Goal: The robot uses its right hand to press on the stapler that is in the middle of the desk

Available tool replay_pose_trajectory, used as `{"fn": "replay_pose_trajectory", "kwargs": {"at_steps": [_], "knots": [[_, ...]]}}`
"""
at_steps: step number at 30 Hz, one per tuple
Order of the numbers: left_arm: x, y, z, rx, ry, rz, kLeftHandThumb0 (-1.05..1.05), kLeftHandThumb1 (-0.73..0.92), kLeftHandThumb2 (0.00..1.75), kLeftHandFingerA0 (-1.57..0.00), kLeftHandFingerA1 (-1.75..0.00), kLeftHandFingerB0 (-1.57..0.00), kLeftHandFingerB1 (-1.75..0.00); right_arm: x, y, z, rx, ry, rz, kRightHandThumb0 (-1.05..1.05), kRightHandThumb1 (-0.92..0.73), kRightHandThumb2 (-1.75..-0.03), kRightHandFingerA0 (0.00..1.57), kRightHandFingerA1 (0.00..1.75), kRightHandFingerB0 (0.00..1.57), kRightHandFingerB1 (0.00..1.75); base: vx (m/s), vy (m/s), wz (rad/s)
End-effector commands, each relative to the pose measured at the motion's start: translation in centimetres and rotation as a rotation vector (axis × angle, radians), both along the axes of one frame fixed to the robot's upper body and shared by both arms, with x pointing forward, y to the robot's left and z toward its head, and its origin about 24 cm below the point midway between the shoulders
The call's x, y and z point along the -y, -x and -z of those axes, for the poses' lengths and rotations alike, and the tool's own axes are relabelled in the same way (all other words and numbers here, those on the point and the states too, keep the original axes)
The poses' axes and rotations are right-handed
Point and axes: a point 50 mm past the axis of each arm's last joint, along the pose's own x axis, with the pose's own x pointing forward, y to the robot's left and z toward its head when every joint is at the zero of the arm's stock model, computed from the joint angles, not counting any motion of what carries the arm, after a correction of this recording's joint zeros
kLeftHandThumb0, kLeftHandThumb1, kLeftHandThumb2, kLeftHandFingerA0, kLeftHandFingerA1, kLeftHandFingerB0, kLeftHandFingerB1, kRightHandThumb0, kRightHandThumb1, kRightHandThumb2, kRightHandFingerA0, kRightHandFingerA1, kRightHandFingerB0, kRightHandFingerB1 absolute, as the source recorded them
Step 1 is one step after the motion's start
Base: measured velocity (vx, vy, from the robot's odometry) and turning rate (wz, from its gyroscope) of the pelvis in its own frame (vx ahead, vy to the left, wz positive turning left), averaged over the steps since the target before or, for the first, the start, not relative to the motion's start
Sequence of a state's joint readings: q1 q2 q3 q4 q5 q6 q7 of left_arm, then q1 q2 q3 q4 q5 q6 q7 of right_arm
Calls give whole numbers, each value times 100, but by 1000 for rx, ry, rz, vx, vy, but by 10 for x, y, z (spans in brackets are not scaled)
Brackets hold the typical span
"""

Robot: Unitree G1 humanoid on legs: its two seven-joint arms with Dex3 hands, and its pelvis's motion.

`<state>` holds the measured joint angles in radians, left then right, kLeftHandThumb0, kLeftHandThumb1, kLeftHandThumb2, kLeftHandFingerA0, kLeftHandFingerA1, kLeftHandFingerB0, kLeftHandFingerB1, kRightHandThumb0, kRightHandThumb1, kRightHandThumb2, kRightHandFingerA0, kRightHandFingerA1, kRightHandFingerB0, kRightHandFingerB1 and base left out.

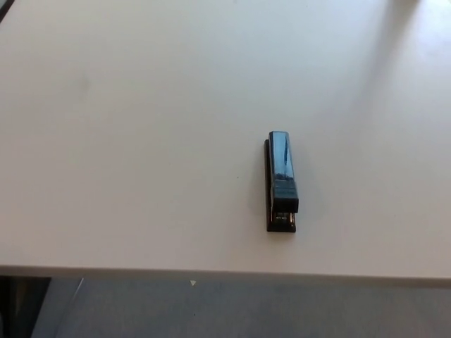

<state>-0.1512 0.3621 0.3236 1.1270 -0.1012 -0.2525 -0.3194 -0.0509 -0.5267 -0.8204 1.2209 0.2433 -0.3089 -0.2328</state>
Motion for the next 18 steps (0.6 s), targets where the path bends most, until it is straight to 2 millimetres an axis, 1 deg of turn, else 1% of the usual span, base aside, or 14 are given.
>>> {"fn": "replay_pose_trajectory", "kwargs": {"at_steps": [1,2,4,5,6,8,9,11,12,13,14,15,17,18], "knots": [[-9,-2,-7,4,-28,7,-64,90,108,0,-24,0,-18,45,20,-78,322,248,356,-20,-80,-65,123,76,76,65,0,0,0],[-8,-2,-7,4,-23,2,-64,88,107,0,-24,0,-19,50,16,-92,367,278,355,-19,-82,-65,121,88,79,82,0,0,0],[-8,-1,-5,-4,-17,1,-65,89,107,0,-24,0,-19,55,8,-114,422,340,342,-21,-83,-64,125,90,78,89,0,0,0],[-8,0,-5,-9,-16,2,-64,89,107,0,-24,0,-19,57,-4,-136,463,413,291,-27,-82,-64,125,89,76,97,0,0,0],[-7,-1,-4,-9,-12,3,-65,89,106,0,-22,0,-18,53,-17,-157,542,479,220,-25,-79,-73,128,90,76,109,0,0,0],[-7,0,-4,-8,-5,-3,-65,88,106,0,-22,0,-17,46,-38,-191,620,559,129,-24,-78,-72,130,88,78,100,0,0,0],[-7,0,-4,-7,-6,-3,-66,88,106,0,-22,0,-17,37,-51,-213,672,614,78,-26,-75,-71,133,89,78,93,0,0,0],[-7,0,-4,-2,-12,0,-66,88,108,0,-23,0,-19,24,-69,-240,747,679,33,-20,-72,-75,136,85,81,105,0,0,0],[-7,0,-4,-2,-18,2,-65,88,108,0,-24,0,-20,17,-77,-251,782,696,-18,-26,-77,-71,133,87,76,98,0,0,0],[-7,1,-4,-3,-18,4,-65,89,108,0,-23,0,-20,3,-88,-267,811,711,-77,-27,-79,-65,133,83,77,90,0,0,0],[-7,0,-4,-1,-13,4,-65,89,106,0,-22,0,-19,-9,-97,-280,865,727,-129,-24,-78,-64,128,87,77,91,0,0,0],[-7,0,-4,-1,-10,5,-65,89,107,0,-21,0,-18,-16,-103,-289,887,732,-158,-25,-75,-67,130,82,79,89,0,0,0],[-7,0,-4,-1,-5,1,-65,88,107,0,-22,0,-19,-36,-119,-310,909,757,-234,-19,-68,-80,128,90,83,99,0,0,0],[-7,0,-4,-1,-3,-2,-65,88,107,0,-22,0,-19,-46,-124,-319,913,785,-275,-19,-68,-80,128,90,83,99,0,0,0]]}}
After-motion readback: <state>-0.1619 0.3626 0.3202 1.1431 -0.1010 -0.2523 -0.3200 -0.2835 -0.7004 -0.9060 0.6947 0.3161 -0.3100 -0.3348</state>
